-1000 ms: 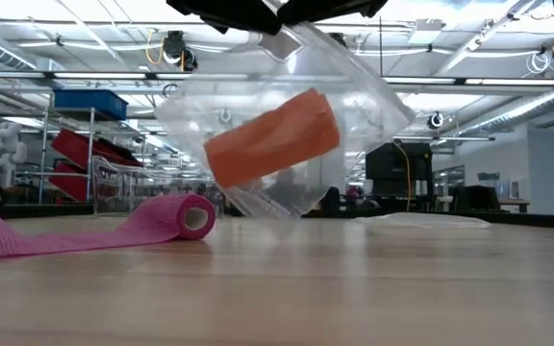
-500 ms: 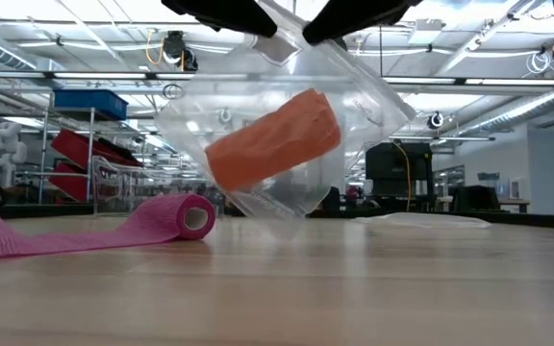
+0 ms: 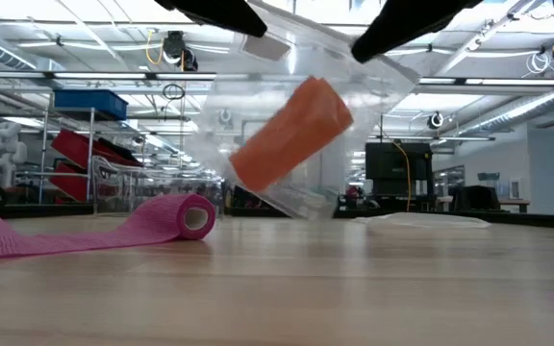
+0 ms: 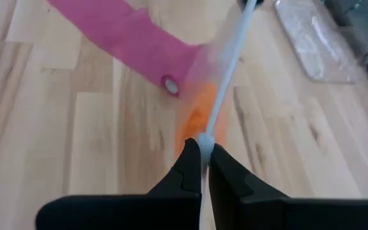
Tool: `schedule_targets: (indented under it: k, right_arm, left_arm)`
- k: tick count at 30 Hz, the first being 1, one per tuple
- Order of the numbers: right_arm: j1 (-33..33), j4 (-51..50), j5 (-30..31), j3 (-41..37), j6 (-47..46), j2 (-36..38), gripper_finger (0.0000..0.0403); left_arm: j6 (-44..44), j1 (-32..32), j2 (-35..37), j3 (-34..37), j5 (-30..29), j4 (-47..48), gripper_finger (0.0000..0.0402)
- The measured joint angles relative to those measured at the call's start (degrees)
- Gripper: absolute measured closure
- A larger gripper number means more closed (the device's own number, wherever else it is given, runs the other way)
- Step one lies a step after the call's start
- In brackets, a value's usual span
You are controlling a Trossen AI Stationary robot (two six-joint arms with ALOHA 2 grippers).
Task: Roll bandage
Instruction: Close the transparent zip bag, then put the packed rolled orange bandage into the transparent bin
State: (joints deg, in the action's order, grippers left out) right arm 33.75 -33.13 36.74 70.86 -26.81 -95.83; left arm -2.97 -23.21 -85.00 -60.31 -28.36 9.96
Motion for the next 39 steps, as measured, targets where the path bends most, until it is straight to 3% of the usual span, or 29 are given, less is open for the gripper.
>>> schedule_targets:
  k: [8,23,27,34,39]
  right_arm:
    - [2.35,-3.61,0.92,-0.02,-5.14,-0.01,0.0402]
    - [2.46,-3.45,1.27,-0.04,-5.52,-0.04,0.0393]
    - [2.55,-2.55,0.91,-0.1,-3.42,-0.07,0.0346]
    - [2.41,-6.68,3.88,-0.1,-12.32,1.3,0.0227]
    - [0.21,3.56,5.46,-0.1,-2.92,1.66,0.0174]
  left_arm:
    - [0.76,-0.94,1.01,-0.02,-2.18,0.8,0.0401]
    - [1.12,-0.88,1.25,-0.02,-2.25,1.24,0.0401]
    - [1.17,-0.86,1.27,-0.02,-2.69,1.94,0.0401]
    - [1.17,-0.88,1.28,-0.02,-2.48,1.72,0.0401]
    - [2.41,-0.75,1.27,-0.02,-2.09,1.55,0.0401]
